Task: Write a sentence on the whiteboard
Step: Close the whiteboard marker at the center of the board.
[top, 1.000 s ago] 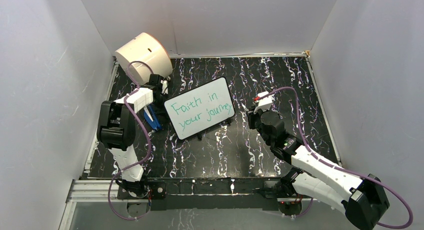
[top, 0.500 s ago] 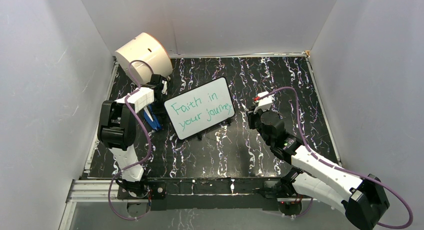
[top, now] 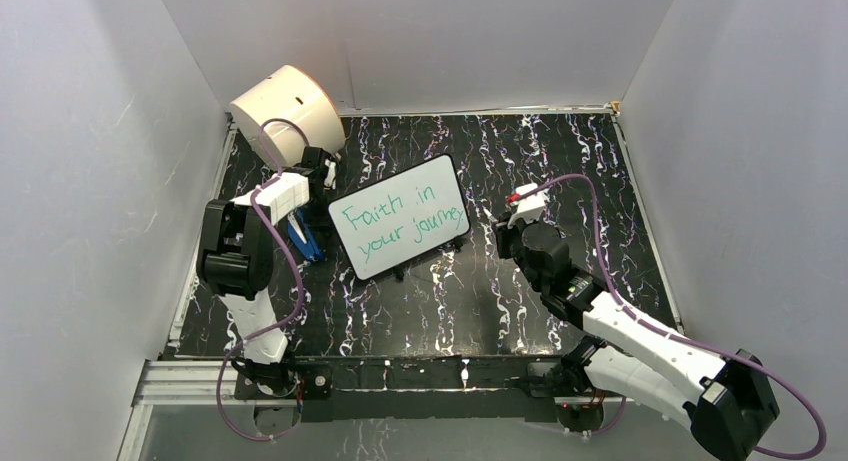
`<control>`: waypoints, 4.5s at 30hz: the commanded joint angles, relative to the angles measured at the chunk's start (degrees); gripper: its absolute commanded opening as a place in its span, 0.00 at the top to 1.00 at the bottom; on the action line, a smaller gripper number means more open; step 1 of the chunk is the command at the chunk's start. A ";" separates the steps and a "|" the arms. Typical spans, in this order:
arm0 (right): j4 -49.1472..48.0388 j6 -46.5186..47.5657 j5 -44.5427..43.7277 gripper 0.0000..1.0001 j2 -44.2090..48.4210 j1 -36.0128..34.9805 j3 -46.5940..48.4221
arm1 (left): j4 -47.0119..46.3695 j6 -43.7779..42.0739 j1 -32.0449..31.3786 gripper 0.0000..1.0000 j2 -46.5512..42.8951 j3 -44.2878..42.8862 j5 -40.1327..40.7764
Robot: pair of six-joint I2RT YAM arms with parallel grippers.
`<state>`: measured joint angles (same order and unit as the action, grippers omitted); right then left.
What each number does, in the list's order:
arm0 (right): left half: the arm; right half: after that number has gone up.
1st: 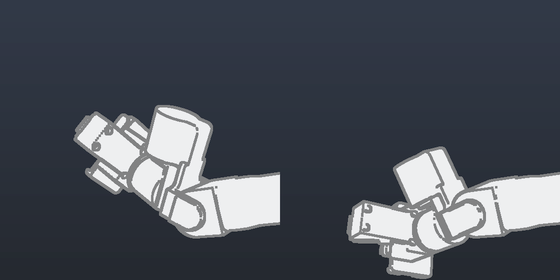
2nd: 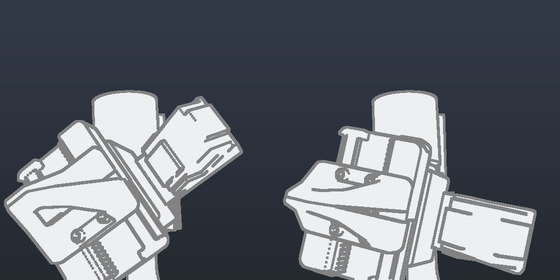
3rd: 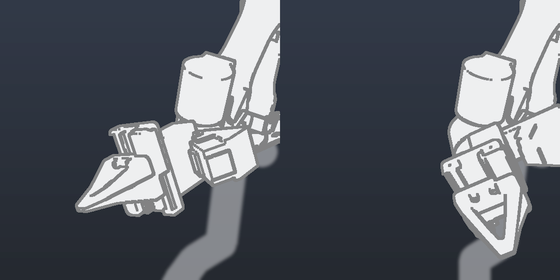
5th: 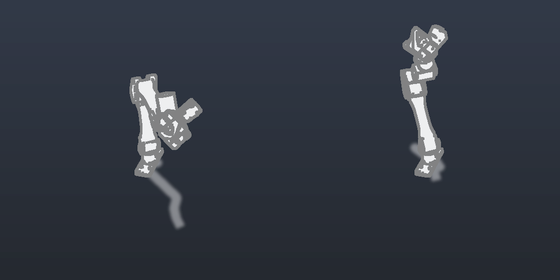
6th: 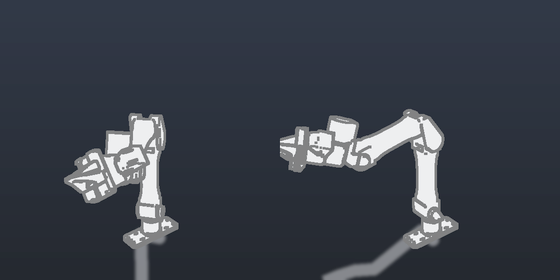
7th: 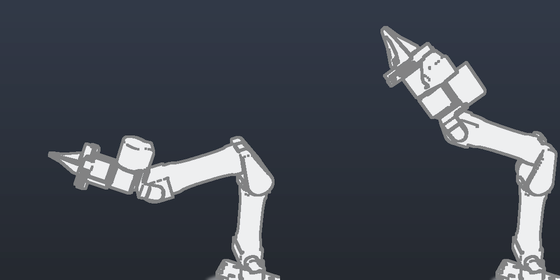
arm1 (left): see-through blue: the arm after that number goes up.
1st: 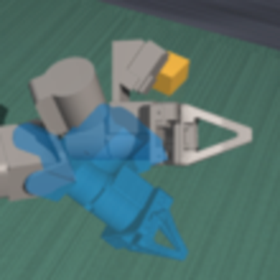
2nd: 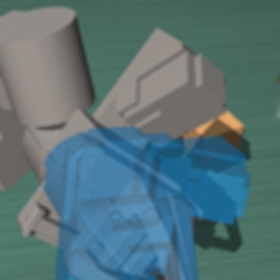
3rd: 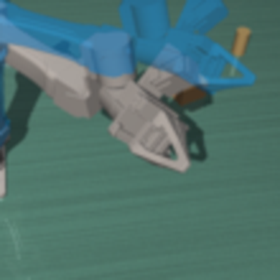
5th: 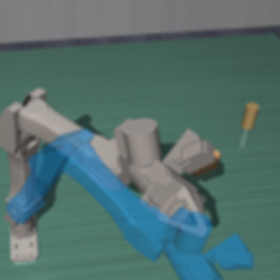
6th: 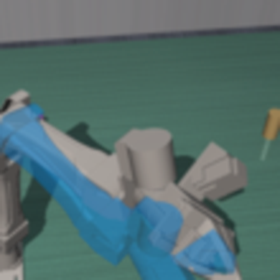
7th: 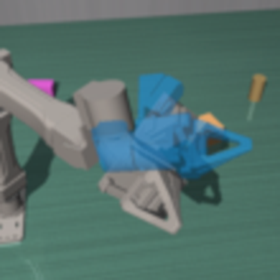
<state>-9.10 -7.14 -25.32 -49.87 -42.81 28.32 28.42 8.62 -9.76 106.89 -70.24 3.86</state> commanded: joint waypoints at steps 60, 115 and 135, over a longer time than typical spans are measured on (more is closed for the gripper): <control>0.35 -6.03 36.60 1.00 4.39 0.18 14.63 | -1.35 -38.50 -33.66 1.00 -43.38 5.85 -4.68; 2.16 -7.54 45.97 1.00 -3.79 0.18 17.48 | -11.36 -49.45 -38.10 1.00 -47.81 16.31 -12.01; 1.43 -7.71 45.73 1.00 -5.06 0.24 17.19 | -11.02 -49.75 -38.12 1.00 -47.73 16.10 -13.06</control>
<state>-4.43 -14.83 20.53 -54.89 -42.81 43.64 18.00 -40.53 -47.48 59.59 -53.98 -7.79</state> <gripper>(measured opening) 0.199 0.113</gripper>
